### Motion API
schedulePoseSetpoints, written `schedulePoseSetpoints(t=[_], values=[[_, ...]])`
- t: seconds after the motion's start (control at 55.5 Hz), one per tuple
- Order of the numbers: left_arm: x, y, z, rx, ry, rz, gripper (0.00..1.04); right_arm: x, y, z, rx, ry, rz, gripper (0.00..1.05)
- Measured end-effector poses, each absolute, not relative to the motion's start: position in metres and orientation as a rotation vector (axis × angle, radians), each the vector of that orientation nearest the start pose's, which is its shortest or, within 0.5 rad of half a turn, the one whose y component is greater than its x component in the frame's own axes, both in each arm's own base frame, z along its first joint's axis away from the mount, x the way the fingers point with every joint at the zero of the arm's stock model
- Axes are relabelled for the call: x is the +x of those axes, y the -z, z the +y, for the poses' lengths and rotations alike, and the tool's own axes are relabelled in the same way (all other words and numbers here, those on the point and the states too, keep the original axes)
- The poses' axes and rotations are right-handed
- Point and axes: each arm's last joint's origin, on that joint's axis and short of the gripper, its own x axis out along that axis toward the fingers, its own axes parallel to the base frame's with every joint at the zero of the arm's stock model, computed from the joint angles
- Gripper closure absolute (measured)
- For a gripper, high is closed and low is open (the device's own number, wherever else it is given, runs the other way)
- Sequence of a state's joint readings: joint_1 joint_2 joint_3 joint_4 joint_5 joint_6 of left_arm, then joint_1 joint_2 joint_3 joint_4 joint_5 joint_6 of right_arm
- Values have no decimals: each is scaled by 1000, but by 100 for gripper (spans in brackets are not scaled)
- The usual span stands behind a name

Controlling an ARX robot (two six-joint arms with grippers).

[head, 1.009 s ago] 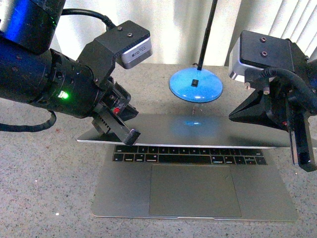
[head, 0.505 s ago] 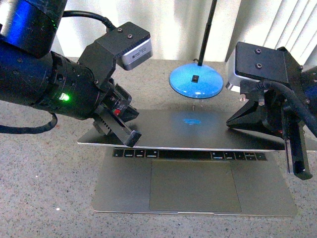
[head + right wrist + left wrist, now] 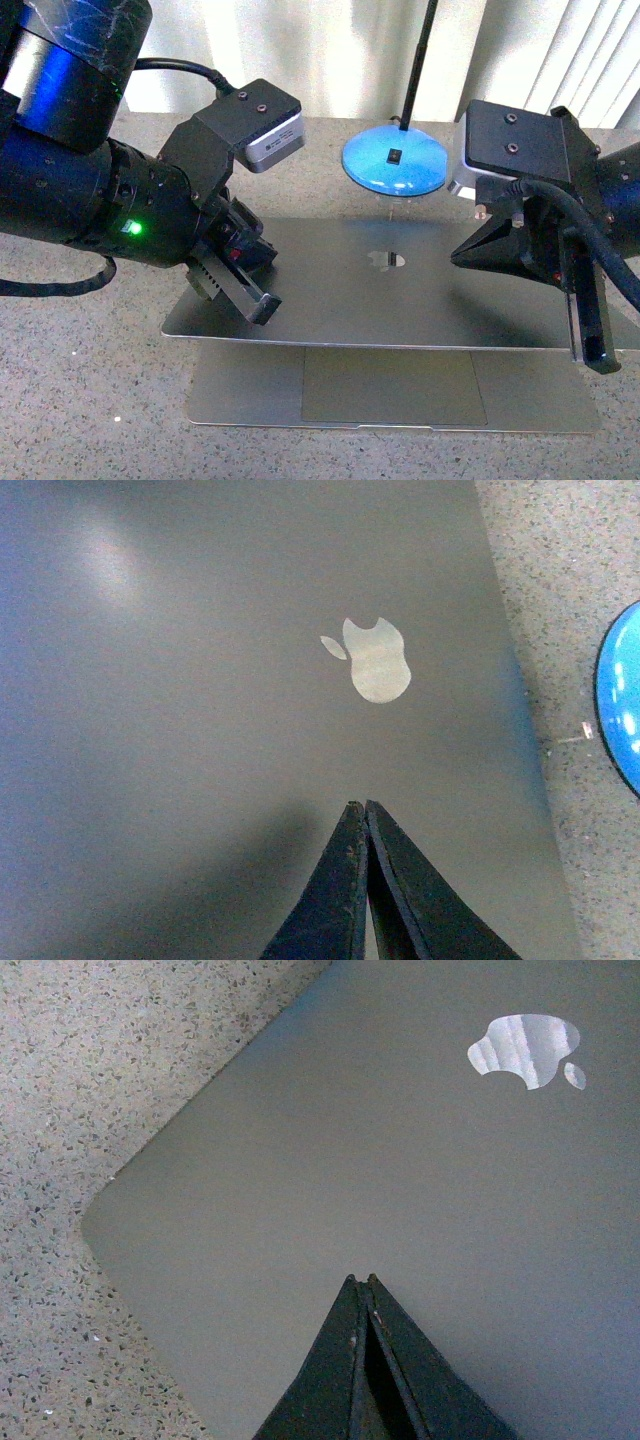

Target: Close laptop

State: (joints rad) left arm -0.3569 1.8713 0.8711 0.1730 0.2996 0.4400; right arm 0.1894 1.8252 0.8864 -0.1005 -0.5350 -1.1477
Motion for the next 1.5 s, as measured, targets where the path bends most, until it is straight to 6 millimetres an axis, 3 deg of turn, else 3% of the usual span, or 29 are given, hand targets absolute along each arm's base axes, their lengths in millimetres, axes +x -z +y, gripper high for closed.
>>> schedulePoseSetpoints(t=[0.378, 1.081, 1.225, 1.495], values=[[317, -105, -128, 419, 799, 696, 101, 313, -103, 78, -802, -1167, 560, 102], [303, -67, -120, 376, 806, 766, 101, 306, -71, 80, -756, -1157, 611, 102], [302, -65, -117, 368, 806, 767, 101, 303, -61, 83, -741, -1160, 625, 102], [300, -64, -109, 344, 792, 769, 101, 303, -60, 88, -722, -1147, 615, 102]])
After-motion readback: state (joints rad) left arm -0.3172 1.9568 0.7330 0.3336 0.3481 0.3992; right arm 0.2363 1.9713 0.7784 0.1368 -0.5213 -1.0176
